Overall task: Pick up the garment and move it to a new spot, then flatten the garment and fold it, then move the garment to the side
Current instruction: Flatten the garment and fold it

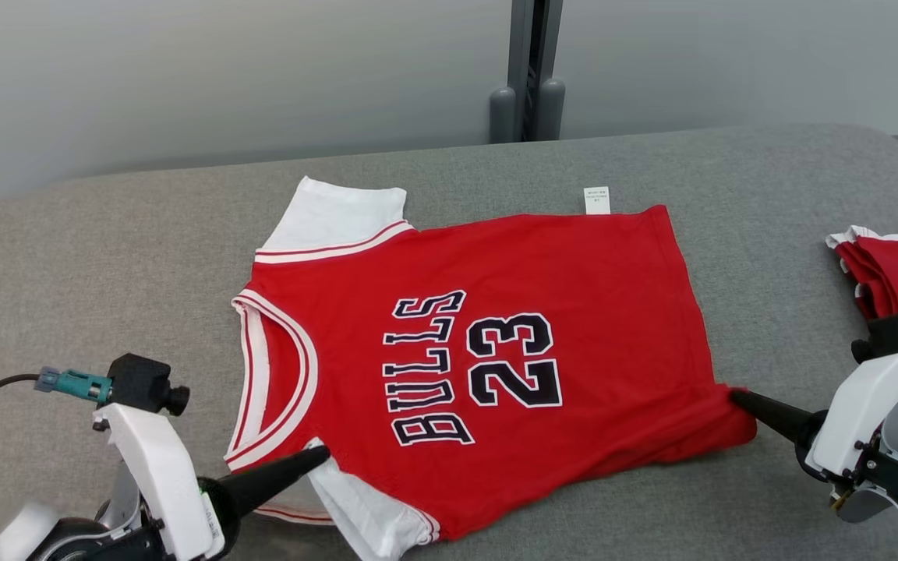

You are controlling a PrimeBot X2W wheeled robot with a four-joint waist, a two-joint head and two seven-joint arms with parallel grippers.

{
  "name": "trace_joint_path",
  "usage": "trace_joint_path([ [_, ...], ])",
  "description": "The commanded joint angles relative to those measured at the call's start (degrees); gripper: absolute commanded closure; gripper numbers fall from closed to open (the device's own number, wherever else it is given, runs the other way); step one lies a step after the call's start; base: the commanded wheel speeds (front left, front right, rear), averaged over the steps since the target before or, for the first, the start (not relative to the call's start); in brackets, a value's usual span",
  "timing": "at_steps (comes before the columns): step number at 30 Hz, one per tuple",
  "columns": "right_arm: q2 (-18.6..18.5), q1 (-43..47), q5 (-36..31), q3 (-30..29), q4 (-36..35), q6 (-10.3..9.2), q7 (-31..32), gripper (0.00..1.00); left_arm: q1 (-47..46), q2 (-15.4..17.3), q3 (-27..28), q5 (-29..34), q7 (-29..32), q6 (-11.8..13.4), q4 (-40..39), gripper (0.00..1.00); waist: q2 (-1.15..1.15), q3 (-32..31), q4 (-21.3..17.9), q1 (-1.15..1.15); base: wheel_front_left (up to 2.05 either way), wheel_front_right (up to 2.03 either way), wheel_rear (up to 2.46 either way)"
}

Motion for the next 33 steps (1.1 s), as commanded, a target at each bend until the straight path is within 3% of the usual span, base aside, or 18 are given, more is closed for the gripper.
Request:
trace_joint_path([
  [1, 0.2, -0.6, 0.1, -0.4, 0.4, 0.0, -0.3, 1.0, -1.0, -0.5, 0.7, -0.3, -0.7, -0.2, 0.9, 1.0, 0.0, 0.5, 0.0, 0.0, 0.0, 0.0, 0.0],
  [18, 3.8, -2.1, -2.3, -4.8, 3.8, 0.0, -3.2, 1.0, -7.0, -10.1, 3.9, 3.5, -12.1, -1.1, 15.2, 1.0, 0.0, 3.6, 0.5, 0.0, 0.0, 0.0, 0.0],
  [33, 6.1, -3.6, -5.6, -6.9, 5.9, 0.0, -6.6, 1.0, -12.6, -15.9, 5.5, 6.3, -19.3, -2.3, 26.6, 1.0, 0.0, 5.5, 0.3, 0.0, 0.0, 0.0, 0.0],
])
